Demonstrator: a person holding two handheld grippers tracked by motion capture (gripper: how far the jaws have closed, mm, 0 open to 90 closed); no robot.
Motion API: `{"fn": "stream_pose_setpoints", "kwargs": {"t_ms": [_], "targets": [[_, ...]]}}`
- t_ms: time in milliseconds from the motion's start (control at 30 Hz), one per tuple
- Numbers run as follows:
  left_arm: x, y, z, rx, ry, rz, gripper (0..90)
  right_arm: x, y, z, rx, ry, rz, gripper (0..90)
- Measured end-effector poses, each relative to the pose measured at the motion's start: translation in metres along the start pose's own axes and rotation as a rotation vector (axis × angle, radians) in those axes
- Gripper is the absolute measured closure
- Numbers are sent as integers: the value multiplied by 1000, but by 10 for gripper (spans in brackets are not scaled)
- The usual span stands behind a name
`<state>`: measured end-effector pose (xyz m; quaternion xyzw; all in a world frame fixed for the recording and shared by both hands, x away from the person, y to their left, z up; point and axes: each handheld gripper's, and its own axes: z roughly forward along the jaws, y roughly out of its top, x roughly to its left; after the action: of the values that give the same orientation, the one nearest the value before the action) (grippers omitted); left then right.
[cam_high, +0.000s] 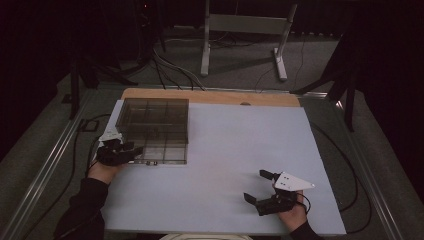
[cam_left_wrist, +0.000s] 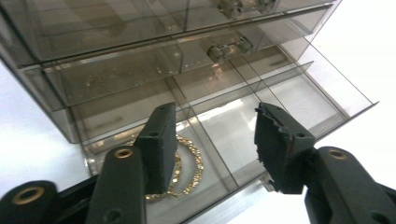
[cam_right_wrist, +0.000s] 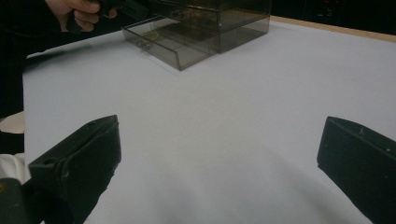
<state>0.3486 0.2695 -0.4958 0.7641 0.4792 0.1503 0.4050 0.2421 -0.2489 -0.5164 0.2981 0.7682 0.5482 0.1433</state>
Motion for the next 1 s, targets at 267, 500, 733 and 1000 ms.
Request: {"fn": "stream_pose_setpoints", "kwargs": {"t_ms": [267,500,733,1000], "targets": [[-9,6,-1,4,4,-3,283,-2,-2,-1,0,0,4,0],[-17,10,-2,-1,-21,7,156,-2,-2,-1,-3,-1,3,0],[-26,12,-10,-59,-118,41,17,-2,-1,0,0,3,0,0],[-41,12,-18,-132,-184,93,11,0,1,2,1,6,-11,0]]}}
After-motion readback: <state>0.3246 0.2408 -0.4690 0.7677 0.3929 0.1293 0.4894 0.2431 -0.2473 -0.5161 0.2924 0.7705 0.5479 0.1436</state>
